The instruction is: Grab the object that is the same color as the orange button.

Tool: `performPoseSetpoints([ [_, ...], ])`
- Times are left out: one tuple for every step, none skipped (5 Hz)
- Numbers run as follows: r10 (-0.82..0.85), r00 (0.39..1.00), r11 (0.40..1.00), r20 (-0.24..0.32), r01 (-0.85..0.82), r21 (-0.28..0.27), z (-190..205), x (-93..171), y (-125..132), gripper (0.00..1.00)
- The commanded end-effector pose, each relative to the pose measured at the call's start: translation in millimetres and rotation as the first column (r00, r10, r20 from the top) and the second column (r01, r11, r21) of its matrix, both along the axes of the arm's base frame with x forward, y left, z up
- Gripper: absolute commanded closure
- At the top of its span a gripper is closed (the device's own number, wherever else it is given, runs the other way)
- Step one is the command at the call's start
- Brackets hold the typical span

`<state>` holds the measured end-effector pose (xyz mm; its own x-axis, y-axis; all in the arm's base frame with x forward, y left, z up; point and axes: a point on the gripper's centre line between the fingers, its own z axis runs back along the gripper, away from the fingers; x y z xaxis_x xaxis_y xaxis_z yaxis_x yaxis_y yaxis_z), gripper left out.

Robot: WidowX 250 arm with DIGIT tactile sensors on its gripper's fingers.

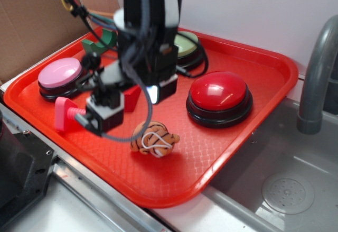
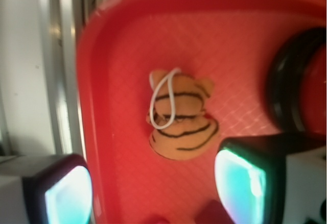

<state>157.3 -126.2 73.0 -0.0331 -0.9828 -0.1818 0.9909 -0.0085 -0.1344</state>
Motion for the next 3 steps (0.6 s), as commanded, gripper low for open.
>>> performPoseSetpoints([
  [0.128,0.988,0.991,0.091,-0.124,-0.046,-19.1,1.8,-4.0,0.0],
  [0.118,0.991,0.992,0.063,-0.114,-0.063,-27.7,3.4,-10.2,0.0],
  [0.123,0.992,0.992,0.029,-0.121,-0.046,-35.3,-0.7,-6.8,0.0],
])
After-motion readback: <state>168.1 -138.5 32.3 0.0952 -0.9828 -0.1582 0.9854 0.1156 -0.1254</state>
